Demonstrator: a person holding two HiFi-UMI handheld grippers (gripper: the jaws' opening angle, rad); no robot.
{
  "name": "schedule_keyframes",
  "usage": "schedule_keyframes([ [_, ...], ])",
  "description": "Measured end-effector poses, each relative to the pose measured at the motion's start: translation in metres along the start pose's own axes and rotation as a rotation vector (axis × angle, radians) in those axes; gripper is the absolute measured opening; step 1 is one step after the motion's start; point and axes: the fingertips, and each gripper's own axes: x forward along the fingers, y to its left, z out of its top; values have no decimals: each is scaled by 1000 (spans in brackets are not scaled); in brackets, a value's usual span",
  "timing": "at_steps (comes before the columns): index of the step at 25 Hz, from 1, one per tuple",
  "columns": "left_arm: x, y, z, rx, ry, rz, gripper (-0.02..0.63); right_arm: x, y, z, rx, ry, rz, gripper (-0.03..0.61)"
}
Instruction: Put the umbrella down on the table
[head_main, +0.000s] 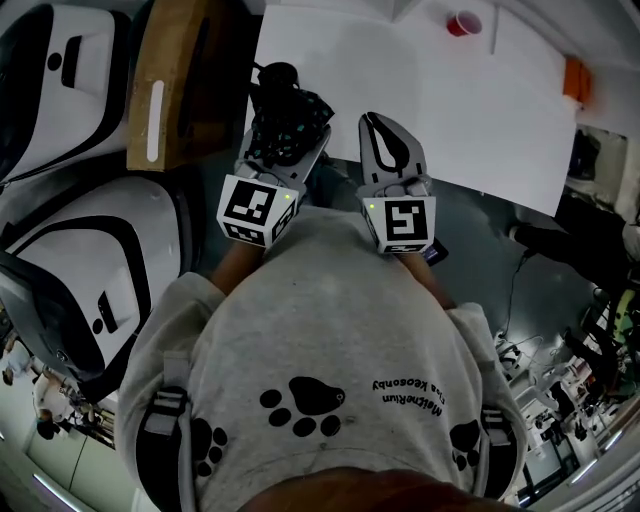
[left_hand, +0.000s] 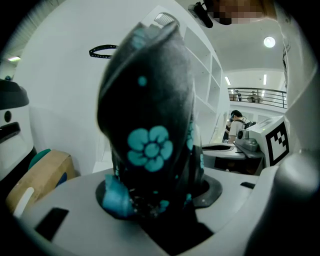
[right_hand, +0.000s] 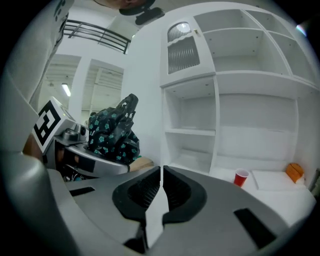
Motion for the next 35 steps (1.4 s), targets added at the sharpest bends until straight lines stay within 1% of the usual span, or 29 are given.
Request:
schedule_keyframes([
  [3, 7, 5, -10, 9, 26, 2, 241, 10, 2, -11, -19, 12, 19, 40],
  [7, 17, 11, -30, 4, 79, -3, 241, 21, 4, -32, -44, 62, 43, 40],
  [14, 32, 22, -61, -20, 156, -10, 241, 36, 6, -67, -19, 151, 103, 40],
  [20, 44, 26, -82, -41, 213, -15, 241, 43, 1, -89, -20, 201, 98, 40],
  [27, 59, 32, -106, -74, 315, -13, 241, 53, -2, -106, -16, 243, 104, 40],
  [30, 69, 32, -113, -82, 354, -14, 241, 55, -10, -113, -13, 257, 93, 40],
  [35, 75, 38, -126, -97, 412, -24, 241, 62, -10, -122, 2, 283, 90, 38],
])
